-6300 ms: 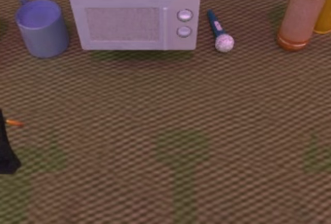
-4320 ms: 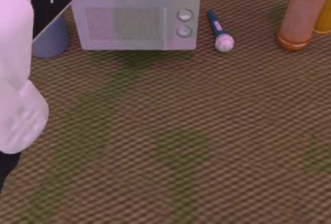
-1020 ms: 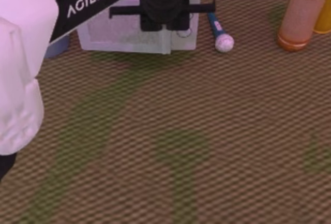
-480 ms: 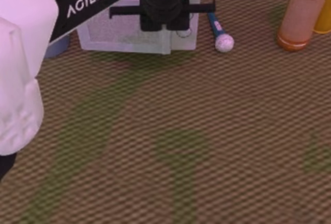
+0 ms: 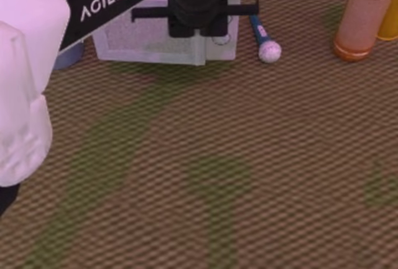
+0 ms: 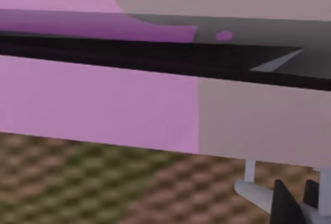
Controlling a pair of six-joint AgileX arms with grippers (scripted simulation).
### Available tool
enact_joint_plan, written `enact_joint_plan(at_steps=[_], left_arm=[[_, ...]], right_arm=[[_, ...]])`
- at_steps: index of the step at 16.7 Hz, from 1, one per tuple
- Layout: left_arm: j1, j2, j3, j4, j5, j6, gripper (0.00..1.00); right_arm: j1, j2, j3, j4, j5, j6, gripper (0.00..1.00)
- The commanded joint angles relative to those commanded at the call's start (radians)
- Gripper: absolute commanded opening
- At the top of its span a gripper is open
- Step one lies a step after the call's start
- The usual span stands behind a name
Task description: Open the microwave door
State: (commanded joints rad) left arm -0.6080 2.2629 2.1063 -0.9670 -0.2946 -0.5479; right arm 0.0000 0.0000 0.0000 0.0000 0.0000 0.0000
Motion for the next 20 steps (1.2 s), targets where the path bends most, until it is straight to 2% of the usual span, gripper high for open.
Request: enact_joint_plan(at_steps=[5, 12, 20], left_arm=[[-0.007, 0.003, -0.004, 0.004, 0.007, -0.002, 0.0], [0.004, -0.084, -0.139, 0.075, 0.033, 0.073, 0.0], [0.005, -0.085, -0.14, 0.076, 0.034, 0.073, 0.0]], right_arm=[[0.0, 0.0, 0.0, 0.0, 0.0, 0.0, 1.0], [0.0, 0.0, 0.0, 0.0, 0.0, 0.0, 1.0], [0.0, 0.0, 0.0, 0.0, 0.0, 0.0, 1.0]])
